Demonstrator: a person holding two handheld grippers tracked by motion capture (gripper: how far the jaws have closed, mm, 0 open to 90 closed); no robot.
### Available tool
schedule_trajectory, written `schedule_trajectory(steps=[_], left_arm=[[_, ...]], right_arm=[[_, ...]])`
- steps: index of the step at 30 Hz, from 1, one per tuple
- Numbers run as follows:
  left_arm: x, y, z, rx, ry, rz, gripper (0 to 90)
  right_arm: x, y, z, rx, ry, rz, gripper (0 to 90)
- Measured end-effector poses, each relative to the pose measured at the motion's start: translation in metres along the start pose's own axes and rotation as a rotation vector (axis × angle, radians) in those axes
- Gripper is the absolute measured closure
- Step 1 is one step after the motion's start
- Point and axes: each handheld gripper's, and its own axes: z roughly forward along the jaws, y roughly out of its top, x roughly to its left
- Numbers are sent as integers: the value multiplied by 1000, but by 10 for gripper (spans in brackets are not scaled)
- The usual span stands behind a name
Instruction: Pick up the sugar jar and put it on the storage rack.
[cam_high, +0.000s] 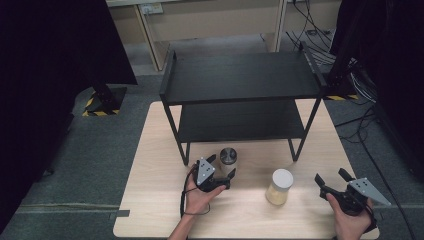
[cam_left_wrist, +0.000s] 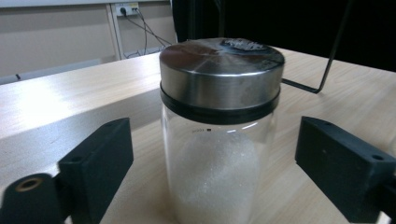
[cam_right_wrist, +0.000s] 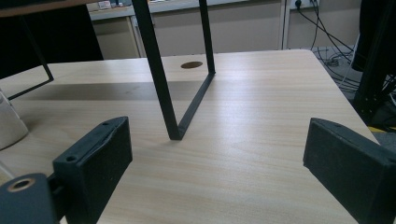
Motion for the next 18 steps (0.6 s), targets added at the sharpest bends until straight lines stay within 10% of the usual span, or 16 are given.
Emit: schedule_trajectory(steps=[18], left_arm=[[-5,16,17,81,12,11,303]], right_arm=[[0,2,1,9,4,0,82]])
